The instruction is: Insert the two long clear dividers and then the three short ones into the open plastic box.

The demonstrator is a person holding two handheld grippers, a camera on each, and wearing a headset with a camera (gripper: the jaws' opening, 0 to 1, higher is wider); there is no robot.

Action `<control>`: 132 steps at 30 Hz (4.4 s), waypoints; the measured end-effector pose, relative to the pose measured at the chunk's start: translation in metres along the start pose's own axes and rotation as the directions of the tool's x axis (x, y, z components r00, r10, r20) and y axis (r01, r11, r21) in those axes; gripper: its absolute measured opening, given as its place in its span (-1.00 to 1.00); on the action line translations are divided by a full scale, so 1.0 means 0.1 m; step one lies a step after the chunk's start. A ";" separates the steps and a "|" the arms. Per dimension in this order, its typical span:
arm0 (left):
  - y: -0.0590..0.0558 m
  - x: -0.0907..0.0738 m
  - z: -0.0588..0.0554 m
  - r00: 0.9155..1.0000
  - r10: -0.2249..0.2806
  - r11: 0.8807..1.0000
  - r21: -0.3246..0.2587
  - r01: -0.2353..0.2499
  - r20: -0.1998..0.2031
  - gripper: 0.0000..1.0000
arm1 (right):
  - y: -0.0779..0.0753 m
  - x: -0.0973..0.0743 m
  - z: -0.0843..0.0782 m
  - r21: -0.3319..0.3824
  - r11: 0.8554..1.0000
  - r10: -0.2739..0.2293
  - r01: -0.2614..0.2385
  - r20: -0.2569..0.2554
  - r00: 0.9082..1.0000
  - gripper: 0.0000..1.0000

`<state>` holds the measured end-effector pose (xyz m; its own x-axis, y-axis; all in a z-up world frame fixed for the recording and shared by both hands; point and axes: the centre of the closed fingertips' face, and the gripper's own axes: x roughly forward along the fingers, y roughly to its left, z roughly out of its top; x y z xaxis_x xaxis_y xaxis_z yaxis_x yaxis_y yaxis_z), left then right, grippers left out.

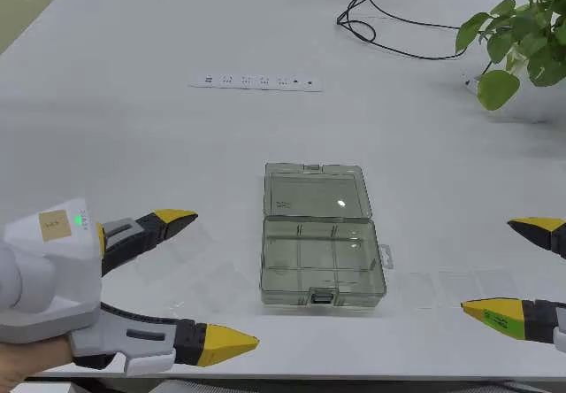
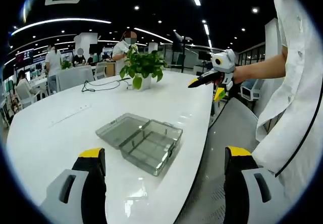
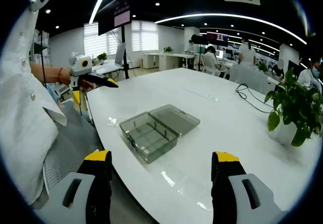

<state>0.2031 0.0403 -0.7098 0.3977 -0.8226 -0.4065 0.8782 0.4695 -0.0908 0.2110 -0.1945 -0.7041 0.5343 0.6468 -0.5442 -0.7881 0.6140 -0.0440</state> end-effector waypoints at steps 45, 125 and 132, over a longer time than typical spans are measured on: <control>0.08 0.05 -0.05 0.999 -0.015 1.000 0.018 0.016 -0.043 1.00 | -0.02 0.00 0.00 0.012 1.000 -0.017 0.017 0.006 1.000 0.71; 1.33 -0.10 -1.42 0.753 0.163 0.963 -0.063 -0.262 -0.637 0.00 | -0.04 0.13 -0.07 0.076 0.997 -0.027 0.026 0.023 0.999 0.60; 1.37 -0.11 -1.41 0.730 0.190 0.960 -0.031 -0.277 -0.657 -0.14 | -0.04 0.13 -0.09 0.085 0.996 -0.032 0.030 0.025 0.999 0.59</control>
<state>0.2819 0.1592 -0.8461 0.2825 -0.3003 -0.9111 0.7249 0.6889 -0.0023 0.2183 -0.1928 -0.7184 0.5669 0.6379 -0.5213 -0.7430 0.6692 0.0109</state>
